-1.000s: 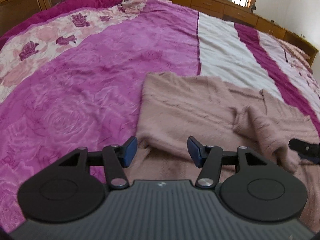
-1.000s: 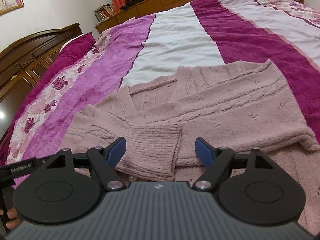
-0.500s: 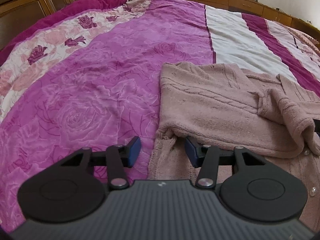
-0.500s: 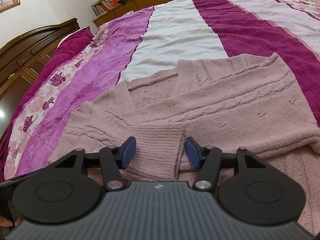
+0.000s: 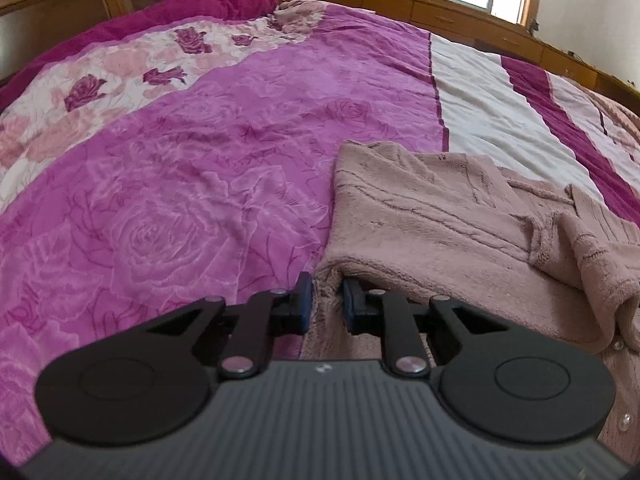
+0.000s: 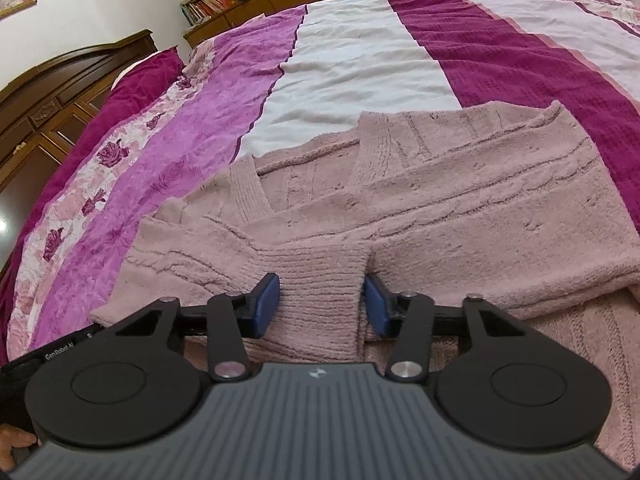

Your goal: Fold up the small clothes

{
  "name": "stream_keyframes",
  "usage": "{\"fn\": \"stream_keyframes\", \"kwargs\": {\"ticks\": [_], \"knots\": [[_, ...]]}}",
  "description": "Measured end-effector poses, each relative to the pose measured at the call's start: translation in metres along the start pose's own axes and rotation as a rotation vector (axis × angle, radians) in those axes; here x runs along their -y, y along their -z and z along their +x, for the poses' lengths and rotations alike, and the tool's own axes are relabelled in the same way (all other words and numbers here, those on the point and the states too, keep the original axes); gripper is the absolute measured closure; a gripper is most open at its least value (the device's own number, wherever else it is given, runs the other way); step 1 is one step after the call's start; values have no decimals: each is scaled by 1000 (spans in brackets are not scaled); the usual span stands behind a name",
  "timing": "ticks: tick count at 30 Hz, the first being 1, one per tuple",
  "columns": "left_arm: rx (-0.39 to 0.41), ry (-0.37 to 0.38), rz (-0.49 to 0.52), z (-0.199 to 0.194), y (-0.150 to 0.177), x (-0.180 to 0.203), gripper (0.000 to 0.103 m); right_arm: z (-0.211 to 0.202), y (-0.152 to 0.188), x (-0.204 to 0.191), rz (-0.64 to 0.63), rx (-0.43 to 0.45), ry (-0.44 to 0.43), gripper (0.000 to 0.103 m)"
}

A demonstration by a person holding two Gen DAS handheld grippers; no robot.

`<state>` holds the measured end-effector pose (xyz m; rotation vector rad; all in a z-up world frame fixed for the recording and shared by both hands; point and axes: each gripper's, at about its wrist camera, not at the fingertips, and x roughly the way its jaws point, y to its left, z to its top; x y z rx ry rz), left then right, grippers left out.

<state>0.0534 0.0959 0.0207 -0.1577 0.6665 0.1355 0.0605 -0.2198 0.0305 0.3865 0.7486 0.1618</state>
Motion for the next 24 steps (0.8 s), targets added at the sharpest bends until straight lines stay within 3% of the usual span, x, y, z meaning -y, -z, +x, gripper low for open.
{"fn": "stream_keyframes", "kwargs": {"ticks": [1, 4, 9, 14, 18, 24], "knots": [[0, -1, -11, 0, 0, -1, 84, 0, -1, -1, -8, -5, -4, 84], [1, 3, -59, 0, 1, -5, 84, -1, -8, -6, -50, -15, -21, 94], [11, 6, -112, -2, 3, -10, 84, -28, -42, -15, -178, 114, 34, 95], [11, -8, -103, -2, 4, -7, 84, -54, -73, 9, -213, 224, 174, 95], [9, -15, -92, -1, 5, -5, 84, -46, -72, 43, -160, 159, 227, 95], [-16, -9, -87, -4, 5, -7, 83, -29, -35, 66, -103, 94, 244, 95]]}}
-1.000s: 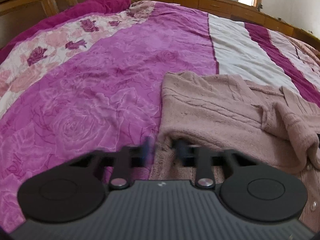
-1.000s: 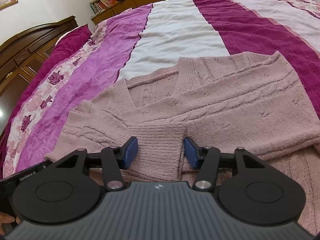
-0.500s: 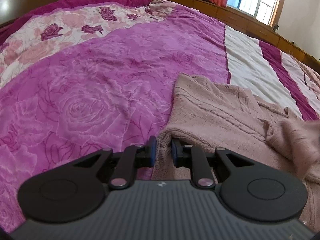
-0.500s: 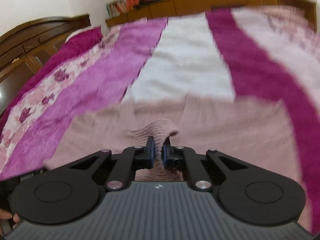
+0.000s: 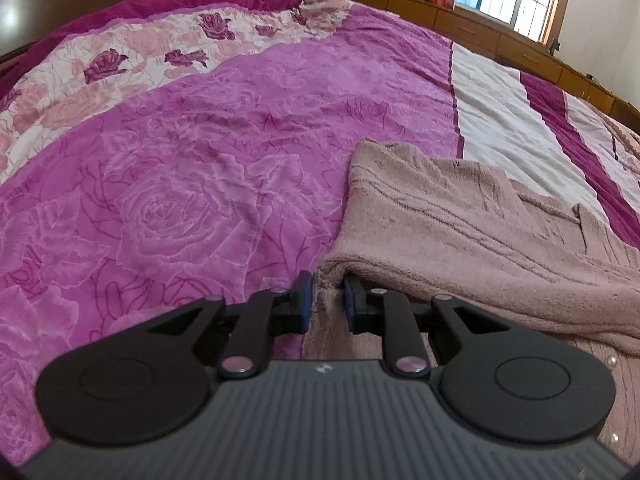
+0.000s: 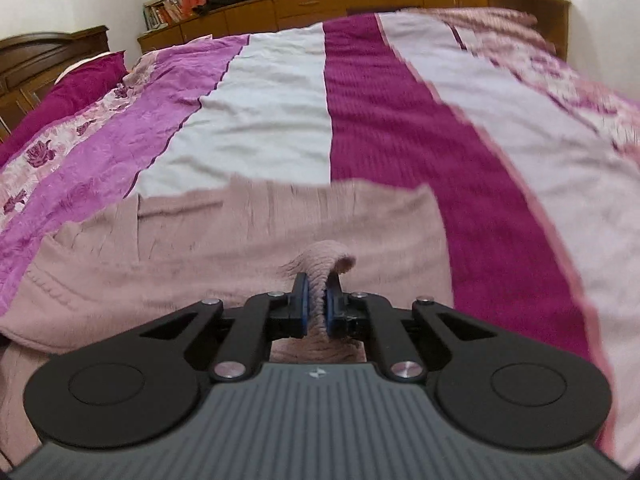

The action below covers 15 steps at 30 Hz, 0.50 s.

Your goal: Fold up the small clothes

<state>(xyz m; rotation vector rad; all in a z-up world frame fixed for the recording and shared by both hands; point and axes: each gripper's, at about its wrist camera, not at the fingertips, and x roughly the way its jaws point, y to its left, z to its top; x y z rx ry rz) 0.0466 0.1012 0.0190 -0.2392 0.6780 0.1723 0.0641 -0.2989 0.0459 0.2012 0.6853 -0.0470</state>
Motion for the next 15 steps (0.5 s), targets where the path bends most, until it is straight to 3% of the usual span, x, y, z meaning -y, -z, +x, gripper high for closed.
{"fn": "stream_keyframes", "kwargs": {"ticks": [5, 10, 15], "knots": [[-41, 58, 20, -14, -7, -2, 83, 4, 16, 12, 89, -21, -21, 91], [-17, 123, 32, -36, -23, -4, 80, -4, 19, 27, 240, -37, -131, 60], [21, 147, 111, -24, -52, 11, 75, -9, 23, 24, 248, -32, -166, 56]]}}
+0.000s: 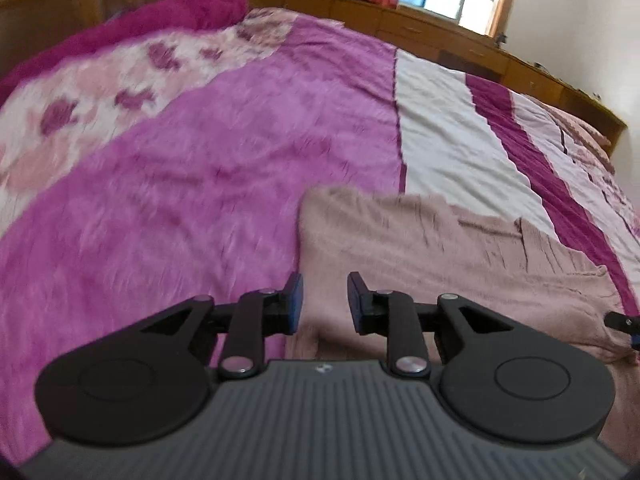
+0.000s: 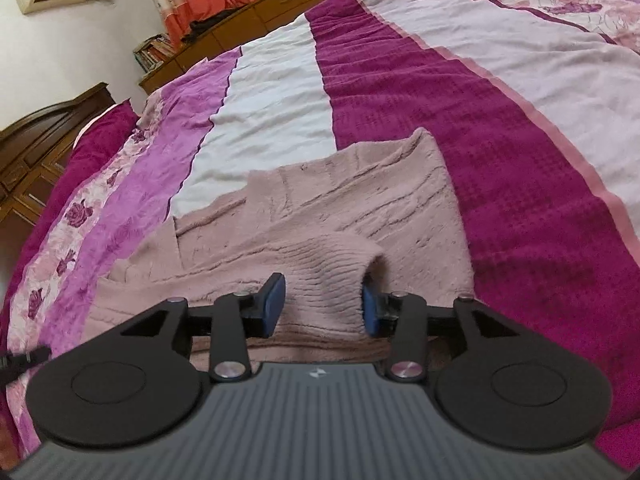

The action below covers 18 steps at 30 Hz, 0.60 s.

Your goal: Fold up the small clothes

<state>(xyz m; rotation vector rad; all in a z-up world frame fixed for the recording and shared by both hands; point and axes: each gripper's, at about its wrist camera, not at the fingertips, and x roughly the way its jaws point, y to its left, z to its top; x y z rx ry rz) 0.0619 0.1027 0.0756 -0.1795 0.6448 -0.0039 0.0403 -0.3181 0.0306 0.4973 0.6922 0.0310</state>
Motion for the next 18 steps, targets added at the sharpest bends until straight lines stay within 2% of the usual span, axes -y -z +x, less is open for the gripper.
{"fn": "stream_keyframes", "kwargs": {"ticks": [2, 5, 7, 9, 12, 16, 17, 18], "knots": [[-16, 15, 15, 18, -10, 4, 70, -1, 1, -2, -2, 0, -5, 55], [-51, 35, -7, 50, -20, 6, 69, -3, 1, 0, 21, -6, -16, 55], [-72, 29, -18, 71, -24, 7, 64, -5, 1, 3, 56, -17, -37, 55], [-79, 11, -31, 88, -26, 7, 54, -6, 0, 8, 93, -30, -63, 52], [-94, 16, -69, 106, -28, 2, 53, -7, -1, 15, 140, -50, -107, 48], [-89, 82, -166, 120, -28, -10, 55, -2, -5, 17, 155, -69, -128, 45], [-82, 90, -174, 120, -28, -12, 63, -1, -6, 16, 147, -70, -125, 45], [-70, 90, -172, 120, -27, -12, 91, 2, -7, 14, 130, -73, -114, 46]]}}
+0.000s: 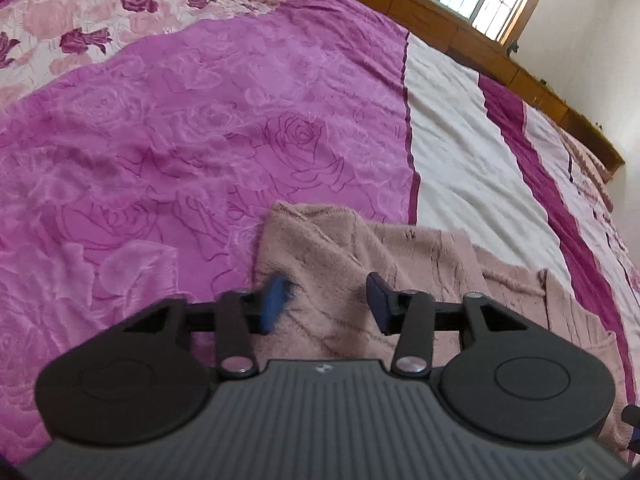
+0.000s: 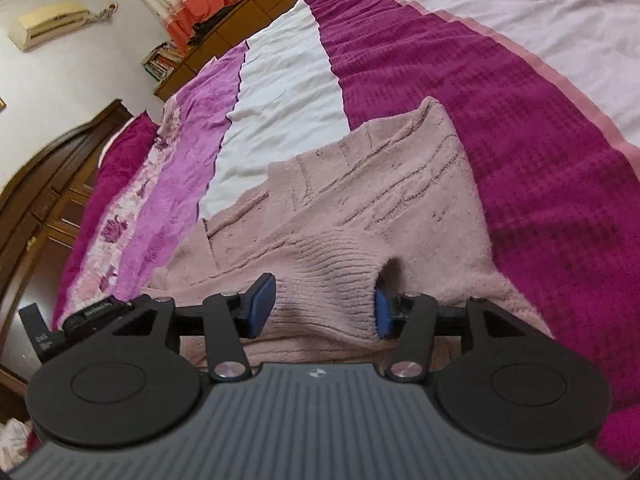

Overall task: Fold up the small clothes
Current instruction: 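Grasp the side edge with both grippers and fold it inward over the front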

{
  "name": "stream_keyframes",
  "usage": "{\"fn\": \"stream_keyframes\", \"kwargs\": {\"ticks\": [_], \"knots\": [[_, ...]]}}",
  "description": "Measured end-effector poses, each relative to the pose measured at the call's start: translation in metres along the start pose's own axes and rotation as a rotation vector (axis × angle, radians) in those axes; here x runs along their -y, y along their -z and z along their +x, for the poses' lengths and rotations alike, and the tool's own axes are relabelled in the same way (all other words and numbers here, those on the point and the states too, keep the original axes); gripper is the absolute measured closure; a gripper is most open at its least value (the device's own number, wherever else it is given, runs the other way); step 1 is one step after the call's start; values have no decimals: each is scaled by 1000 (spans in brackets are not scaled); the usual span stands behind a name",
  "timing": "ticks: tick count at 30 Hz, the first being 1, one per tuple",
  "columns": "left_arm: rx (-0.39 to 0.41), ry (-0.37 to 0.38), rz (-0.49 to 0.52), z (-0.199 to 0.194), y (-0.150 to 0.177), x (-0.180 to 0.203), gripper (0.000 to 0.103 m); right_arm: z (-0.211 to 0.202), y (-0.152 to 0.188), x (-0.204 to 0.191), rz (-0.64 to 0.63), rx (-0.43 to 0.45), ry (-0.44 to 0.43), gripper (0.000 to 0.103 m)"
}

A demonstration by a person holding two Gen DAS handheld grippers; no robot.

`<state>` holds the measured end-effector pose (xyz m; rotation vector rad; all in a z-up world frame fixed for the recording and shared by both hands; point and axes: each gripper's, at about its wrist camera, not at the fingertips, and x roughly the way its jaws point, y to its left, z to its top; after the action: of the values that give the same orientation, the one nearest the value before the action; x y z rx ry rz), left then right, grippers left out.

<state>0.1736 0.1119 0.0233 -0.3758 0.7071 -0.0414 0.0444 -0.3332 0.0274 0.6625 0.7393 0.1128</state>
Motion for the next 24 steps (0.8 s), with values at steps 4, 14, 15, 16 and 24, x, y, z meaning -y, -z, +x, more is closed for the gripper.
{"fn": "stream_keyframes", "kwargs": {"ticks": [4, 14, 15, 16, 24], "knots": [[46, -25, -35, -5, 5, -10, 96, 14, -8, -14, -136, -27, 96, 92], [137, -129, -89, -9, 16, -19, 98, -25, -53, -50, -253, 96, -38, 95], [140, -142, -85, -8, 17, -19, 98, -19, -55, -45, -241, 76, 0, 95], [145, -153, -77, -8, 18, -19, 98, -10, -55, -39, -224, 47, 59, 94], [127, -162, -49, -10, 18, -22, 97, 20, -42, -8, -157, -16, 183, 68]]}}
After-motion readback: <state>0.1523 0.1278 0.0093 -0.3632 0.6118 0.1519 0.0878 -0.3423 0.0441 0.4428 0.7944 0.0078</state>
